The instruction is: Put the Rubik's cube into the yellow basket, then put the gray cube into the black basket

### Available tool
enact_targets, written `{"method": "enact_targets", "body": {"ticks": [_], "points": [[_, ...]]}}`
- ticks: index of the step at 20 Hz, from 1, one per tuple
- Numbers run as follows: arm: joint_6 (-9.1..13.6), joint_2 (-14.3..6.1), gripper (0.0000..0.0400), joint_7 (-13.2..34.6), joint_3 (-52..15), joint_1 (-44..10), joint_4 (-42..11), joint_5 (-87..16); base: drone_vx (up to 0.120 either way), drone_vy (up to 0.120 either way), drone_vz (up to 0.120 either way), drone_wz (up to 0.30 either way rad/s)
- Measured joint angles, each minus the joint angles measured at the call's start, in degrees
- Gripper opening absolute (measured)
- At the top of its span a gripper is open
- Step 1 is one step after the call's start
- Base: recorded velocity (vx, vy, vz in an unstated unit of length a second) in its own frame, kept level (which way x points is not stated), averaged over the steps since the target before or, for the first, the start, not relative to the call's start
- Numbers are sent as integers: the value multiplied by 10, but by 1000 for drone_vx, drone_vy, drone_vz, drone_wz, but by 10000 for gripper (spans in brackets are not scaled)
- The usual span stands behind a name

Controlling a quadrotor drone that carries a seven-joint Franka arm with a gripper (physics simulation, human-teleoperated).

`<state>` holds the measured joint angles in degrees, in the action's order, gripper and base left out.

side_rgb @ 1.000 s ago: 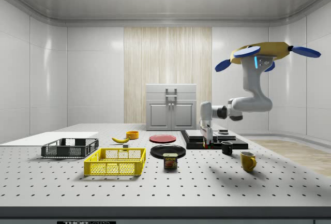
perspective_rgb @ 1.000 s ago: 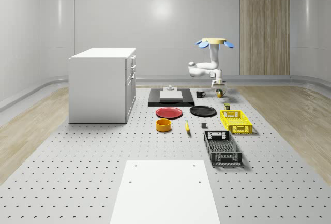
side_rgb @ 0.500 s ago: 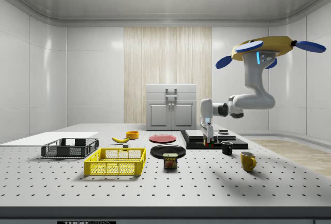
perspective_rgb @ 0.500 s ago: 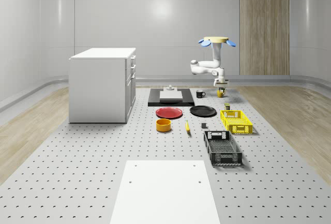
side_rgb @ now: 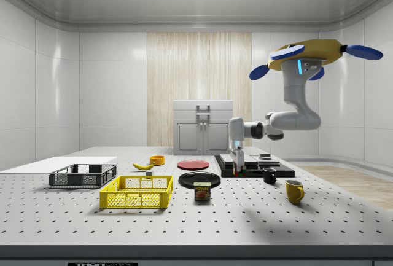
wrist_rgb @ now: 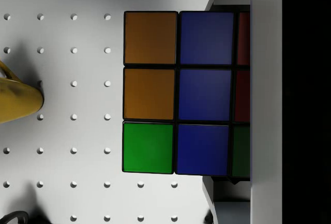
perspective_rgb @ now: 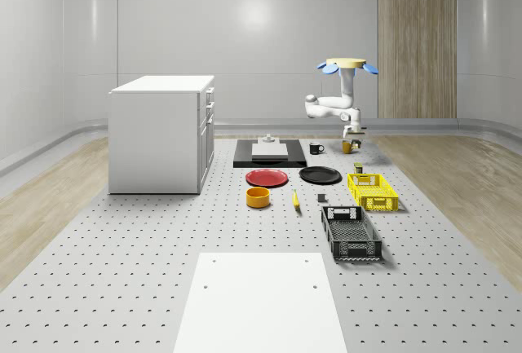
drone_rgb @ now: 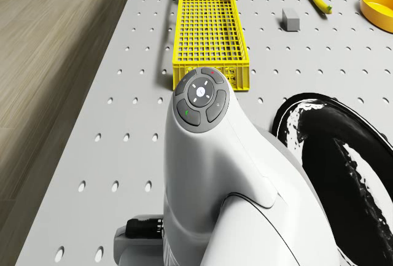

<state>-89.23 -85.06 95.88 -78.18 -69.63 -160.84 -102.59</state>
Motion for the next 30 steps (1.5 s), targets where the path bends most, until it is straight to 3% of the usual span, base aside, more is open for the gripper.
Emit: {"method": "enact_targets", "body": {"ticks": [30], "points": [[-25,-27,323,5,-3,-6,1,11,120,0,0,0]]}}
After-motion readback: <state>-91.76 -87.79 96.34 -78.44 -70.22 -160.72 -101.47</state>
